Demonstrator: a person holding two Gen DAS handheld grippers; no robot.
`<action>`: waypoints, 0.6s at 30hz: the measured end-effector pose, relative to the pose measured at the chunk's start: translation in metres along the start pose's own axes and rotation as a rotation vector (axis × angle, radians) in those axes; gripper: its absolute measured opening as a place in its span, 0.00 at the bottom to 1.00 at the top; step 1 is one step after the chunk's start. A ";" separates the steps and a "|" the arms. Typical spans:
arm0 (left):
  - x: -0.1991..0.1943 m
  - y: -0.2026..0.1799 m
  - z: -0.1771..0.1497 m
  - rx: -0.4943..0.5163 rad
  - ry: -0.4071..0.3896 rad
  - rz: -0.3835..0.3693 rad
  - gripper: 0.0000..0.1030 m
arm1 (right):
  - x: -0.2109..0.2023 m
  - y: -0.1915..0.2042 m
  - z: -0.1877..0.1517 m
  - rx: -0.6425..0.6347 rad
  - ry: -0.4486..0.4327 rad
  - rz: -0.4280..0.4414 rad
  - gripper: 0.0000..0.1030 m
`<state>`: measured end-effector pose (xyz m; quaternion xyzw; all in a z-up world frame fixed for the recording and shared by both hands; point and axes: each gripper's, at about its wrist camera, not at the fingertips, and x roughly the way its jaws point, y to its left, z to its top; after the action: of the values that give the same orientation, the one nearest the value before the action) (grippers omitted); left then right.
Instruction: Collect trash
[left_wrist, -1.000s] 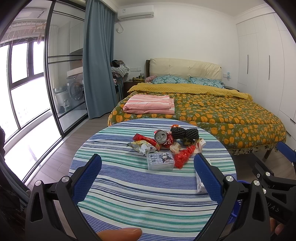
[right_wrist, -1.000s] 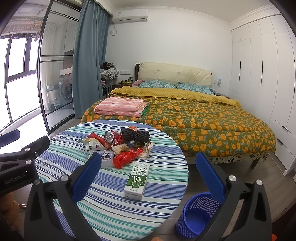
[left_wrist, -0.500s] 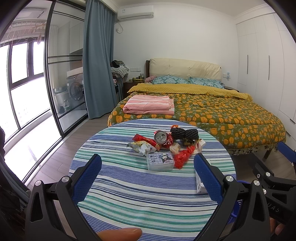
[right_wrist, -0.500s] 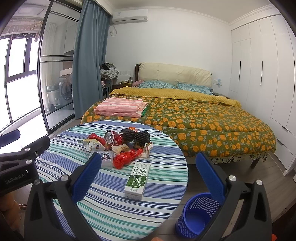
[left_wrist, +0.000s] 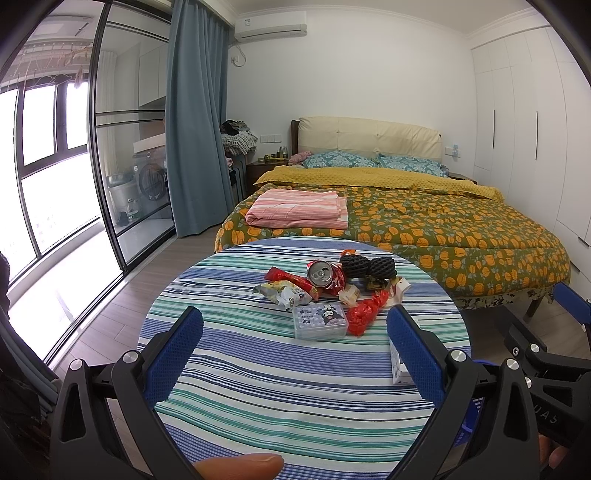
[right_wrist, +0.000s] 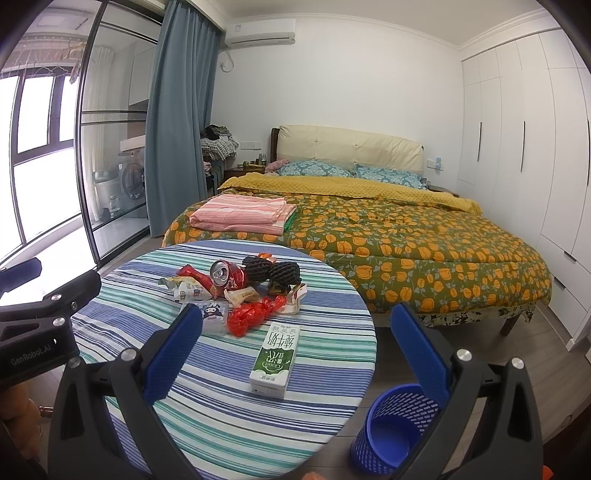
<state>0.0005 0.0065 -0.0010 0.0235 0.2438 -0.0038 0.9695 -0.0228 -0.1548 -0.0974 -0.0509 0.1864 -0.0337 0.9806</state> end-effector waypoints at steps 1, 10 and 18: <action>0.000 0.001 0.000 0.001 0.000 0.000 0.96 | 0.000 0.000 0.000 -0.001 -0.001 -0.001 0.96; 0.000 0.000 0.000 0.000 0.000 0.000 0.96 | 0.000 0.000 0.000 -0.001 0.001 0.000 0.96; 0.000 0.000 0.000 -0.001 0.000 0.000 0.96 | -0.003 0.000 0.001 -0.002 0.001 0.000 0.96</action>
<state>0.0004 0.0068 -0.0012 0.0230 0.2437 -0.0038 0.9696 -0.0249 -0.1541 -0.0956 -0.0520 0.1871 -0.0337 0.9804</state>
